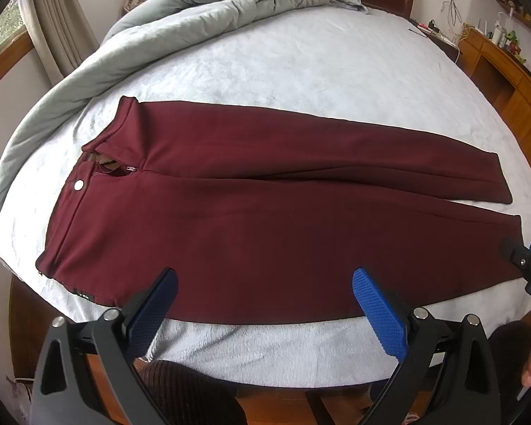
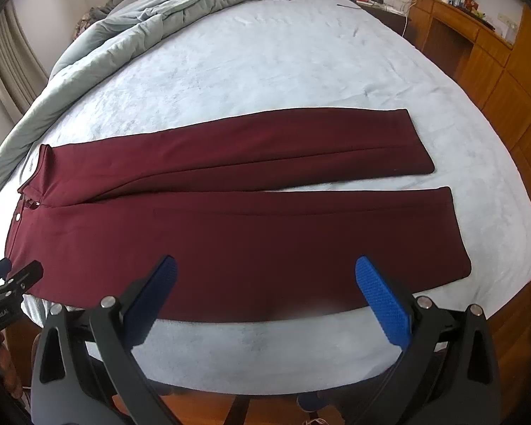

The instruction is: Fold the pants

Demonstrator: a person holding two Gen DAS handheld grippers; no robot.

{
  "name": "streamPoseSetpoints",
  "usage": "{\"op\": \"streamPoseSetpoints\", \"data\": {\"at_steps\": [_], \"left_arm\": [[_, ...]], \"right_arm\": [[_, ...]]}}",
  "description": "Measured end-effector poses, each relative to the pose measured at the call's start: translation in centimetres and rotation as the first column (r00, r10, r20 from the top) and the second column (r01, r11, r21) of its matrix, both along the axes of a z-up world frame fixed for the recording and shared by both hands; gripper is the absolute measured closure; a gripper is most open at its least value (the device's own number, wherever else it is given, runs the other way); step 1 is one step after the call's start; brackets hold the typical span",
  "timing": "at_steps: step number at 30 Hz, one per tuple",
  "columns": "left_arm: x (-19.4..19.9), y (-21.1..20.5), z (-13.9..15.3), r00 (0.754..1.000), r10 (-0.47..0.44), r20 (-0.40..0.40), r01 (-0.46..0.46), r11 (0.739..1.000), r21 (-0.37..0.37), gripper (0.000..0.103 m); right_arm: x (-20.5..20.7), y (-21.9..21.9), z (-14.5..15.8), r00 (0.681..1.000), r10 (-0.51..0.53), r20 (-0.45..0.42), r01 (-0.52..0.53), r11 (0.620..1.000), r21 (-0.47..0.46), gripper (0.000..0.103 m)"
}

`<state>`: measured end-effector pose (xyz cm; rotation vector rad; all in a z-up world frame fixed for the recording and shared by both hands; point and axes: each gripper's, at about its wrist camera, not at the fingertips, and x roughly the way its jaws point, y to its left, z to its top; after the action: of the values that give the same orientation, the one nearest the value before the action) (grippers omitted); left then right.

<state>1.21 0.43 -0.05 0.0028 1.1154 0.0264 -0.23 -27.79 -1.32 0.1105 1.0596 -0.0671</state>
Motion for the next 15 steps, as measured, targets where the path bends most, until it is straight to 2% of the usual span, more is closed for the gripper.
{"op": "streamPoseSetpoints", "data": {"at_steps": [15], "left_arm": [[0.02,-0.15,-0.02,1.000,-0.005,0.017,0.004,1.000,0.005,0.004]], "right_arm": [[0.11,-0.25,-0.07,1.000,0.000,-0.002,0.000,1.000,-0.002,0.002]]}}
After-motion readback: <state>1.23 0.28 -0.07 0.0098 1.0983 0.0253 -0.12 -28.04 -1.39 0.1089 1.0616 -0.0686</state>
